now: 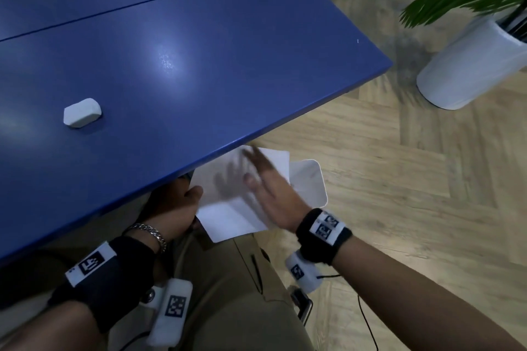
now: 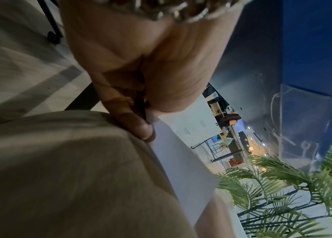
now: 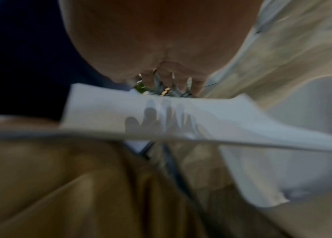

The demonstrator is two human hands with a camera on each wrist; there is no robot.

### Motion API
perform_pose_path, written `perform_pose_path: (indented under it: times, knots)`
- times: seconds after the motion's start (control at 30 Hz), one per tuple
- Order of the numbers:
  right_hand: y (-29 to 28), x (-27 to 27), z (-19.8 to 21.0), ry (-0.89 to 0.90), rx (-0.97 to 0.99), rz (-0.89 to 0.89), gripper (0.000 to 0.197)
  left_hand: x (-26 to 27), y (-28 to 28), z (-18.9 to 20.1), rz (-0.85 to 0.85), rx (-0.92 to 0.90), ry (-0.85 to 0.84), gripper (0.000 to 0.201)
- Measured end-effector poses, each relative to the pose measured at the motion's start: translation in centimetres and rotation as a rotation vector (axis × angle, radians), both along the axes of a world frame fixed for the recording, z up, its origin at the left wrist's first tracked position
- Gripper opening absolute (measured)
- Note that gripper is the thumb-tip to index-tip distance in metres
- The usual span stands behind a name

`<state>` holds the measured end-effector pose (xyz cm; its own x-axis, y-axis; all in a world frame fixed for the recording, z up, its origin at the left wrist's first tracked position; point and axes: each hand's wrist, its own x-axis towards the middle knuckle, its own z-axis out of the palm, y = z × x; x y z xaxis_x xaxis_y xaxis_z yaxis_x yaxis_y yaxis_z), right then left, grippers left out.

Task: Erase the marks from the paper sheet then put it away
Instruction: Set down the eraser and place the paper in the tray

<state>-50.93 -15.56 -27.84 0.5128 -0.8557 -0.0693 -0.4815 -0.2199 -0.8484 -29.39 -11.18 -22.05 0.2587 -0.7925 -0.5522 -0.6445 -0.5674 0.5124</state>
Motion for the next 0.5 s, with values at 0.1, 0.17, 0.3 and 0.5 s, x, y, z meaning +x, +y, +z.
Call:
perform_pose_path:
  times: [0.1,0.17,0.3,0.5]
  knots:
    - [1.7,1.1,-2.2,0.133,-0.079,0.298,0.058,0.0,0.2,0.2,0.03,-0.019,0.039,0.026]
    - [1.4,-1.7,-7.3,0.543,-0.056,0.313,0.056,0.2,0.6,0.3,0.034,-0.018,0.049,0.026]
    - [-2.0,-7.1,-10.6,1.12,0.052,-0.025,0.07,0.9,0.7,-0.3,0.051,-0.003,0.057,0.027]
    - [-1.3,0.3,-1.1,0.111,0.045,-0.053,0.061,0.4,0.4,-0.5,0.075,0.002,0.074,0.027]
